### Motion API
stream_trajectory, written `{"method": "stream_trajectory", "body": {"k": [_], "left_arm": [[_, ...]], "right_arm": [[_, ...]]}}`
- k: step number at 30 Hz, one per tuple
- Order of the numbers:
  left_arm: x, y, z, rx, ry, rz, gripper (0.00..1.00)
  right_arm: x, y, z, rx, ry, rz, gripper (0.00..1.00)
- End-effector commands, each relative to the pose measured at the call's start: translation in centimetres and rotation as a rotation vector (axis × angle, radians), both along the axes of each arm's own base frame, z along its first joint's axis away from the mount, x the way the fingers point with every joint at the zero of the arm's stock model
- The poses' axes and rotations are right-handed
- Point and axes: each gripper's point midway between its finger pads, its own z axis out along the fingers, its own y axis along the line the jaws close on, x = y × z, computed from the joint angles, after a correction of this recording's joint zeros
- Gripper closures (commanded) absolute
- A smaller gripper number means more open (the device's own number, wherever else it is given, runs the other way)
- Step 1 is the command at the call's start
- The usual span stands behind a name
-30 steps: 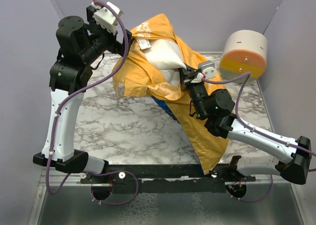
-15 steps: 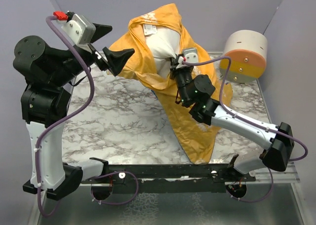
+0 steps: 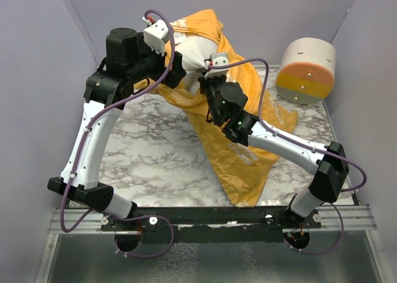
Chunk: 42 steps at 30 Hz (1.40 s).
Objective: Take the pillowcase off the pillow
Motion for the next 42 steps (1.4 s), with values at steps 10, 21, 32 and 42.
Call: {"method": "stream_trajectory", "body": {"k": [10,21,32,42], "left_arm": [[3.8,6.9,0.8,0.133,-0.188,0.406,0.81],[2.5,10.1,4.2,0.152,-0.309,0.525,1.0],[1.4,11.5,5.1,0.144,-0.391,0.576,1.0],[6.1,3.5,0.5,-0.084,-0.269,0.308,0.99]], "right_arm": [[-1.7,-3.8,7.0,0.284,-0.122,-0.018,0.99],[-1.2,-12.2,7.8,0.456,-0.088,-0.084,0.99],[-3.0,-15.7,8.1,0.55,-0.089,-0.027,0.99],[-10.7,-10.6,14.3,0.756,-0.188,0.576,0.99]]}}
